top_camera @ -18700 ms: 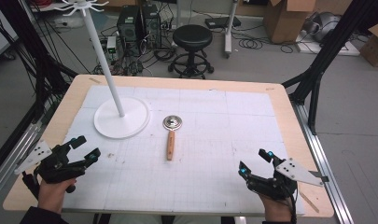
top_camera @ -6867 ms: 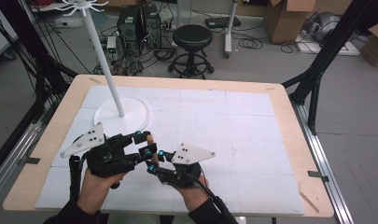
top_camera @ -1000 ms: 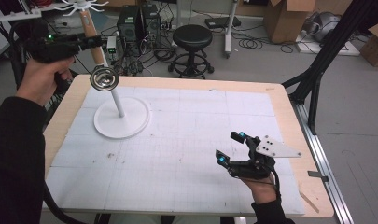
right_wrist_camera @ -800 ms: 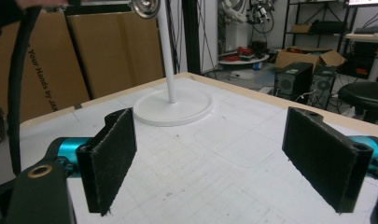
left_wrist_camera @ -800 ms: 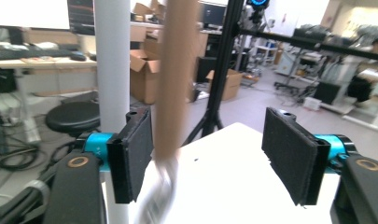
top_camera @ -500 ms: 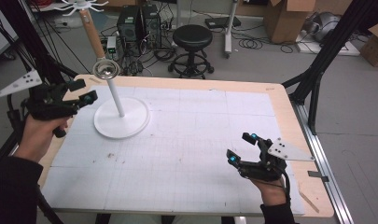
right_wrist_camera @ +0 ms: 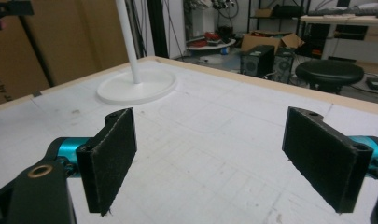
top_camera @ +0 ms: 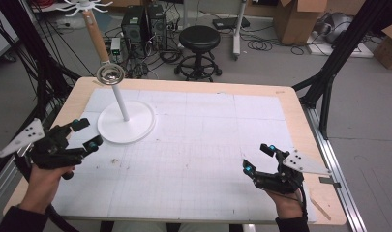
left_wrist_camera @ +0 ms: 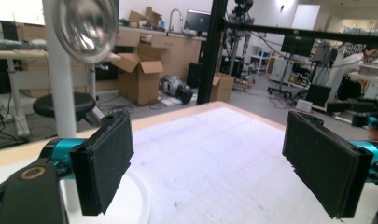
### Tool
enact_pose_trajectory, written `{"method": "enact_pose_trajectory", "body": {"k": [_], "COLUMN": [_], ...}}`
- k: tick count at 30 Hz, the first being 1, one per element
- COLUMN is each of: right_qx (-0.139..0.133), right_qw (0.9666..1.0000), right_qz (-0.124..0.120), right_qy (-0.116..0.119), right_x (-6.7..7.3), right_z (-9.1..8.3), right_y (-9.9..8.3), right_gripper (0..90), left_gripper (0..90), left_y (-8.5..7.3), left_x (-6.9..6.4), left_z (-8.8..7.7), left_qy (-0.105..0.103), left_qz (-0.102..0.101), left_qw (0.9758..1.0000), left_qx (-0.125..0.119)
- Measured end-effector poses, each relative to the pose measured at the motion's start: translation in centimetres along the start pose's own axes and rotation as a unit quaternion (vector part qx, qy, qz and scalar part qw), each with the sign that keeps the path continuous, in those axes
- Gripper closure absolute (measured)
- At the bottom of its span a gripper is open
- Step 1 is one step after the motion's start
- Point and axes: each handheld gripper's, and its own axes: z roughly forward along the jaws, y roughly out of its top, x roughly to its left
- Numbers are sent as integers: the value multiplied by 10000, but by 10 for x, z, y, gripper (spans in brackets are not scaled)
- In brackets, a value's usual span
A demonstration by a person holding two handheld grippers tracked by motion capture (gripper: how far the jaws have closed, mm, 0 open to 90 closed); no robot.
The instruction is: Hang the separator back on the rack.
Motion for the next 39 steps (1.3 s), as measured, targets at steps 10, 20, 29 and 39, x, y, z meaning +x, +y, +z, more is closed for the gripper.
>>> {"method": "enact_pose_trajectory", "body": {"k": [10,20,29,39], "right_qx": [-2,36,25,2], "right_qw": [9999,9998,9997,9997], "right_qz": [50,62,65,66], "right_qy": [-164,-194,-244,-239], "right_x": [-1,1,0,0], "right_z": [-5,-2,-3,-4], "right_y": [-7,-10,-10,-10], "right_gripper": [167,167,166,167], "left_gripper": [172,174,174,177], "left_y": [-38,-43,-44,-45], "left_x": [-13,-16,-15,-14], "left_z": [11,10,11,11], "left_qy": [-36,-60,-23,-8], "left_qz": [23,-1,-23,-45], "left_qw": [9990,9992,9991,9990], "left_qx": [438,406,412,439]}}
